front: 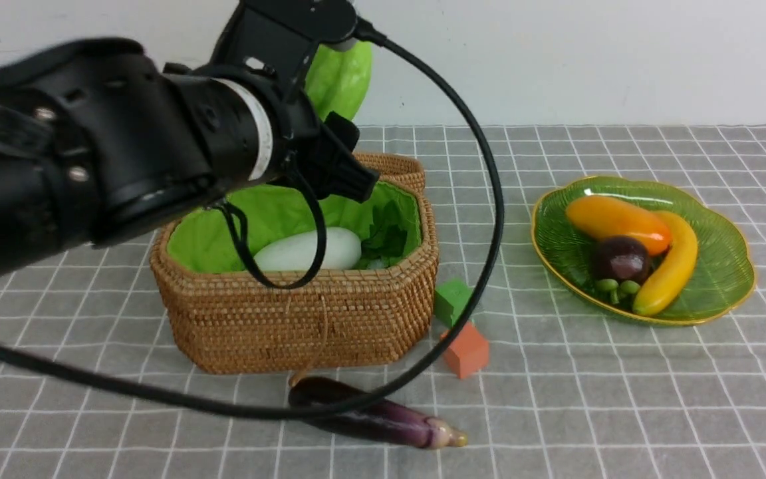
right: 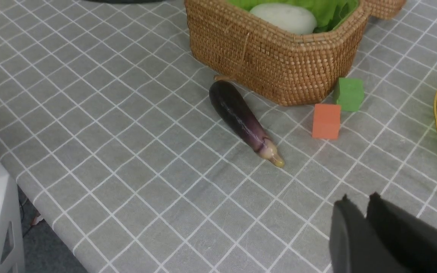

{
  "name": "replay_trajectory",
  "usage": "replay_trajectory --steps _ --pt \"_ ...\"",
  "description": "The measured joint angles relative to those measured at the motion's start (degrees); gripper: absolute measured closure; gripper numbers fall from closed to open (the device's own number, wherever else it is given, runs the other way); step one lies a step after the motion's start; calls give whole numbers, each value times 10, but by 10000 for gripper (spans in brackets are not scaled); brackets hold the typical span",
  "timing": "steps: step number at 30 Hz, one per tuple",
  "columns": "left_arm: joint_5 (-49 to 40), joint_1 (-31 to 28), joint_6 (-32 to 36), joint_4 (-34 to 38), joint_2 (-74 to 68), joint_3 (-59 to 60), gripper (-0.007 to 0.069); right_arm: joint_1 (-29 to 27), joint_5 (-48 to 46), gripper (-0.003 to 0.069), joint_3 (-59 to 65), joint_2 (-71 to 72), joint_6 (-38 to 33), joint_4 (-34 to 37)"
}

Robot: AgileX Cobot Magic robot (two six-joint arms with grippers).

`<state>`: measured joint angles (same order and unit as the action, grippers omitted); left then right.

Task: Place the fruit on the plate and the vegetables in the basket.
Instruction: Take a chayote with your left arm and place it on the basket on the left.

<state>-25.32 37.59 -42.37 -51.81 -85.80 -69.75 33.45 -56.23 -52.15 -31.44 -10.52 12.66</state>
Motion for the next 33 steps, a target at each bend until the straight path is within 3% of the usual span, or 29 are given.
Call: replay_trajectory --steps 20,26,29,33 --pt "-13 -16 -23 -16 -98 0 183 0 0 562 0 0 0 1" --pt "-29 -16 -27 -16 -95 0 -9 0 0 557 0 0 0 1" --pt "-39 -16 -26 -14 -82 0 -40 0 0 552 0 0 0 1" --pt "-104 -3 15 17 -49 0 -10 0 0 547 0 0 0 1"
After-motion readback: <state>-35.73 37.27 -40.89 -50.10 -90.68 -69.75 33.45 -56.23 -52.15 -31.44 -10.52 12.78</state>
